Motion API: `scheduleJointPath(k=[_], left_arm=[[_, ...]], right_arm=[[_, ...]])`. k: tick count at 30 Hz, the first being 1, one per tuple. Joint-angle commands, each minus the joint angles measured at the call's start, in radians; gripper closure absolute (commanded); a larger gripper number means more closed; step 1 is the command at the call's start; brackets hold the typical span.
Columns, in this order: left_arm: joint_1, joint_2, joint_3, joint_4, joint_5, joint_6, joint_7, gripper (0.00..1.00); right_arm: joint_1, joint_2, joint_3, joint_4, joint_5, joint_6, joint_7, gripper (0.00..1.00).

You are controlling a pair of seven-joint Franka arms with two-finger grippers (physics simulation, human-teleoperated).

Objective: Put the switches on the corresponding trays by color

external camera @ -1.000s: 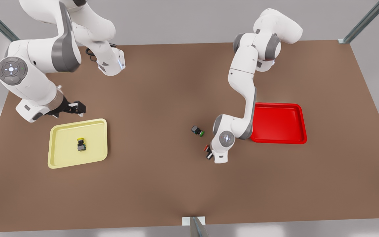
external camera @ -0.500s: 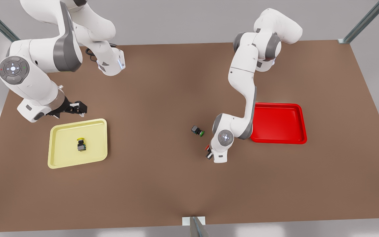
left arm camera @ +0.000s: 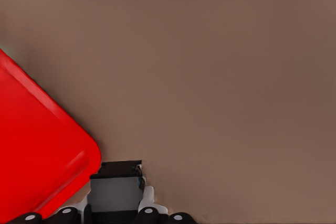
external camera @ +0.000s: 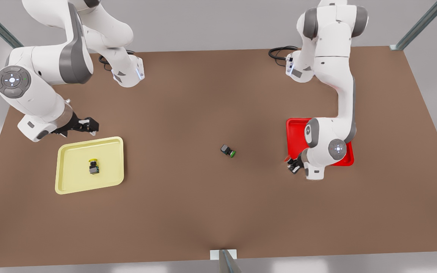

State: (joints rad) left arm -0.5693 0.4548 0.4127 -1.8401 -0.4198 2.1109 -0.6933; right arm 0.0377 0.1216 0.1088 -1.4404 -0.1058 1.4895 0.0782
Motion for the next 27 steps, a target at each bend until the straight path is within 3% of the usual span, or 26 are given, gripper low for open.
scheduleJointPath(k=[1, 7, 13, 14, 15, 20, 23, 26, 27], left_arm=[[0.002, -0.033, 0.0, -0.033, 0.079, 0.0, 0.008, 0.53], [0.02, -0.321, 0.0, -0.358, 0.211, 0.001, 0.087, 0.52], [0.111, -0.3, 0.0, -0.43, 0.271, 0.073, 0.172, 0.5], [0.109, -0.297, 0.0, -0.43, 0.269, 0.073, 0.172, 0.42], [0.109, -0.294, -0.002, -0.43, 0.269, 0.075, 0.169, 0.0], [0.108, -0.301, 0.0, -0.427, 0.269, 0.066, 0.17, 0.0], [0.109, -0.321, -0.003, -0.283, 0.279, -0.083, 0.169, 0.0], [0.112, -0.274, -0.003, 0.114, 0.302, -0.417, 0.294, 0.0], [0.117, -0.274, -0.002, 0.186, 0.34, -0.425, 0.371, 0.0]], right_arm=[[0.002, 0.001, 0.0, 0.0, 0.0, 0.0, 0.0, 0.0], [0.007, 0.0, 0.0, 0.0, 0.0, 0.0, 0.0, 0.0], [0.011, 0.0, 0.0, 0.0, 0.0, -0.002, 0.0, 0.0], [0.013, 0.0, 0.0, 0.0, 0.0, 0.0, 0.0, 0.0], [0.013, 0.0, 0.0, 0.0, 0.0, 0.0, 0.0, 0.0], [0.013, 0.0, 0.0, 0.0, 0.0, 0.0, 0.0, 0.0], [0.013, 0.0, 0.0, 0.0, 0.0, 0.0, 0.0, 0.0], [0.013, 0.0, 0.0, 0.0, 0.0, 0.0, 0.002, 0.0], [0.013, 0.0, 0.0, 0.0, 0.0, 0.0, 0.0, 0.0]])
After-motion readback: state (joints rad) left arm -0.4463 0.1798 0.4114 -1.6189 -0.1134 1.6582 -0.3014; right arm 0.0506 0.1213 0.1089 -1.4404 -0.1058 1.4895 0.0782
